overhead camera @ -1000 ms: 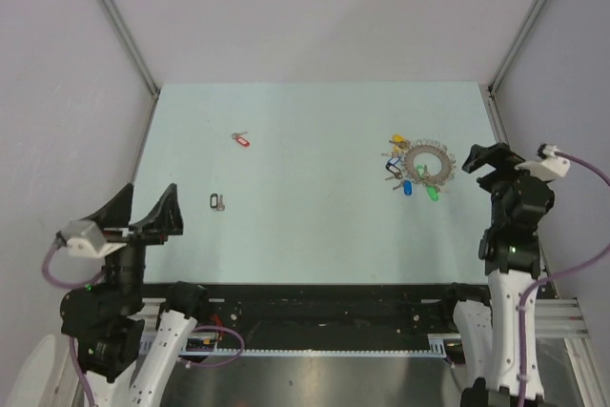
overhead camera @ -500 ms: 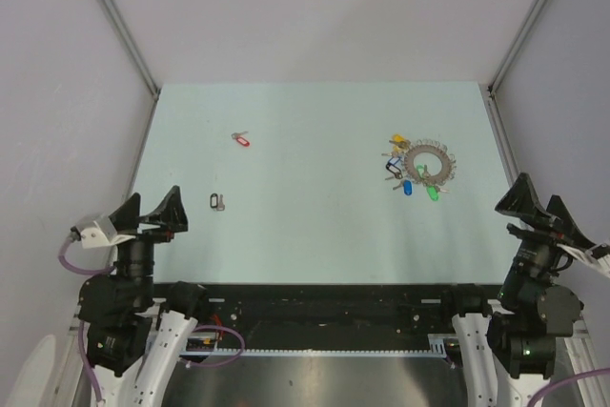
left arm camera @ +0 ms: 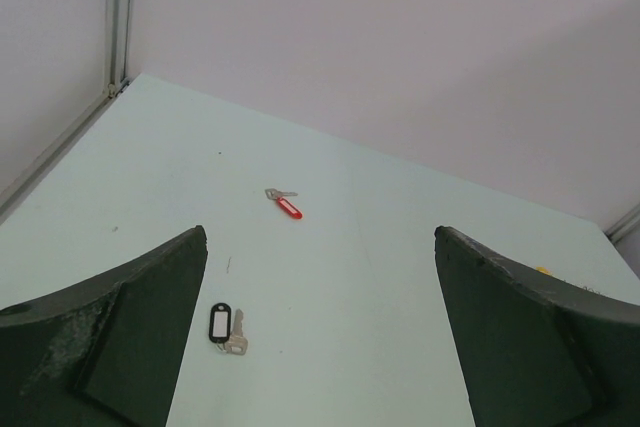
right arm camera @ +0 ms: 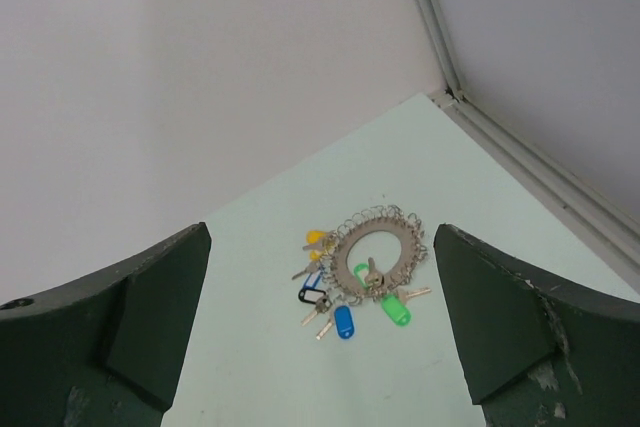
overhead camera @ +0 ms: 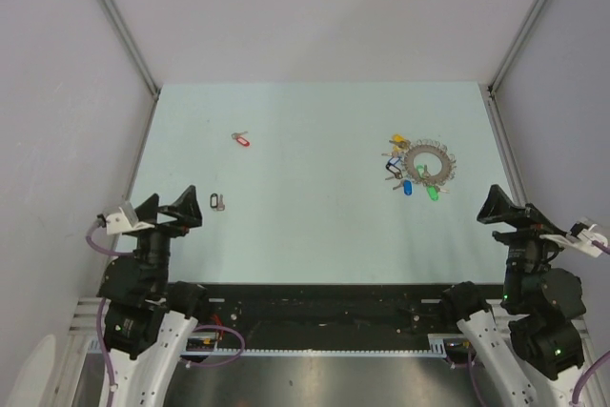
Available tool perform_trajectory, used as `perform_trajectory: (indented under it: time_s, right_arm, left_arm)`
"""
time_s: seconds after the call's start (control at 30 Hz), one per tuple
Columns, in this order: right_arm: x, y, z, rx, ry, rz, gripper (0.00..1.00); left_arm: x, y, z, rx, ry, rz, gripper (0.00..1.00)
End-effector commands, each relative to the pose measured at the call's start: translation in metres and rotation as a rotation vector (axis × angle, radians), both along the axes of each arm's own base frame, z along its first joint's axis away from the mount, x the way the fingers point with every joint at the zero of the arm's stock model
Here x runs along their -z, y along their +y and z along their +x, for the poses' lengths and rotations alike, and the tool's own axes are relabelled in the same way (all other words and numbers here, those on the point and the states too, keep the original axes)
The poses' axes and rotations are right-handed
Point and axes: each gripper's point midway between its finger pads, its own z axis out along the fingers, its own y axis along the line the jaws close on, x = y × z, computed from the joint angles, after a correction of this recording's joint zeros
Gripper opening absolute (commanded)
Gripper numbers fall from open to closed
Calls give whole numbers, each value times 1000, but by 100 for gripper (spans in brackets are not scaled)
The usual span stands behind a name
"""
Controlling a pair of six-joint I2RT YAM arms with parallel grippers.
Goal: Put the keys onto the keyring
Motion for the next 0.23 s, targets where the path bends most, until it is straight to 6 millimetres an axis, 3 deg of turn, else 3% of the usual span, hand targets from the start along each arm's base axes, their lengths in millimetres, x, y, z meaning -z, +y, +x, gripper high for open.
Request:
perform_trajectory:
  time_s: [0.0, 0.2]
  right_arm:
    - [3, -8, -5, 28, 23, -4, 100]
    - [5, -3, -2, 10, 26, -10, 100]
  left_arm:
    - [-32, 8, -29, -6, -184, -53, 100]
    - [-32, 9, -25, -30, -202, -35, 100]
